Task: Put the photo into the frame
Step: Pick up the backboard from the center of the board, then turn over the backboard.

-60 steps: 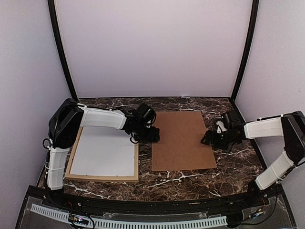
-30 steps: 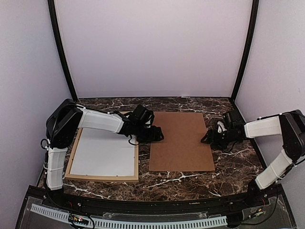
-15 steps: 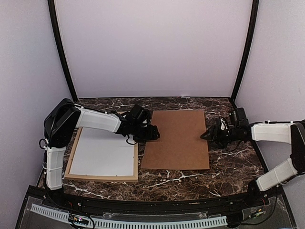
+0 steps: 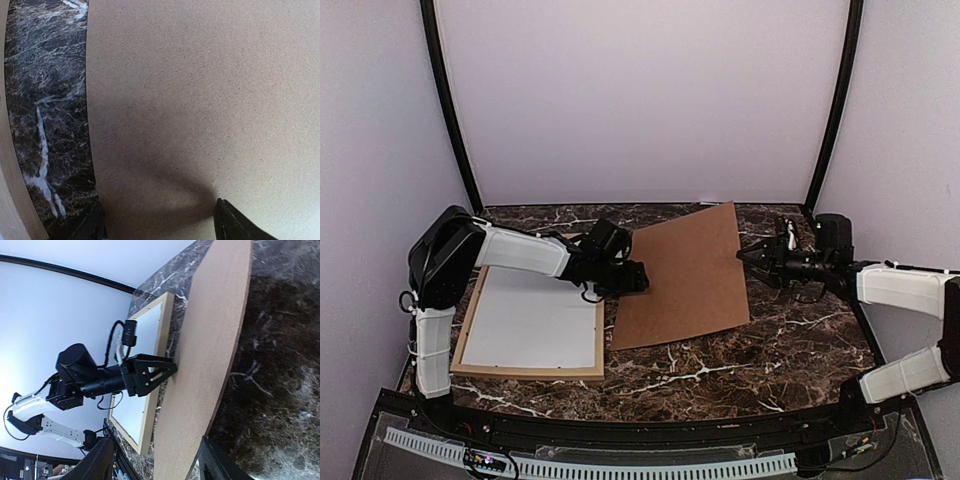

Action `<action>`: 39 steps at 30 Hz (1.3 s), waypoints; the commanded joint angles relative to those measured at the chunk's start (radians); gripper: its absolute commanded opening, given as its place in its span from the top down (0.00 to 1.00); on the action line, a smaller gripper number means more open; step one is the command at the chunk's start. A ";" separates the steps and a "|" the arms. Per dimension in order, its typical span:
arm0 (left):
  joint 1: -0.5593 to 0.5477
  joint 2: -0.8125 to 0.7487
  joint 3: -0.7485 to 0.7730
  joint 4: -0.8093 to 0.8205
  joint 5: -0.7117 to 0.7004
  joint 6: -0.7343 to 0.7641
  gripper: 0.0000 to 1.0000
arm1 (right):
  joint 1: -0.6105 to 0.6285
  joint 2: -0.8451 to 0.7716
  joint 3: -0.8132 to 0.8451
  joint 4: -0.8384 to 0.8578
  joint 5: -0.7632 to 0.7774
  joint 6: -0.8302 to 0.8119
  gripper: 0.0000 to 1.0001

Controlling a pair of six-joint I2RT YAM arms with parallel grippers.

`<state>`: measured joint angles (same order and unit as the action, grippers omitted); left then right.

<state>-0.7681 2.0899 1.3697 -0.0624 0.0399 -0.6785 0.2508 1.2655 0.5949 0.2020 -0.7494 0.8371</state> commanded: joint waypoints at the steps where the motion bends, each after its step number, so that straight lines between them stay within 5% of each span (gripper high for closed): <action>1: -0.075 0.006 -0.042 -0.032 0.265 -0.029 0.23 | 0.095 0.005 0.027 0.183 -0.207 0.042 0.42; 39: -0.077 -0.265 -0.090 -0.017 0.260 -0.038 0.23 | 0.295 0.185 0.321 0.256 -0.158 0.072 0.43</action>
<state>-0.7700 1.8786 1.3003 -0.0475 0.1764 -0.7410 0.4706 1.4036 0.8581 0.4507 -0.8570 0.9142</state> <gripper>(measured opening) 0.772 0.570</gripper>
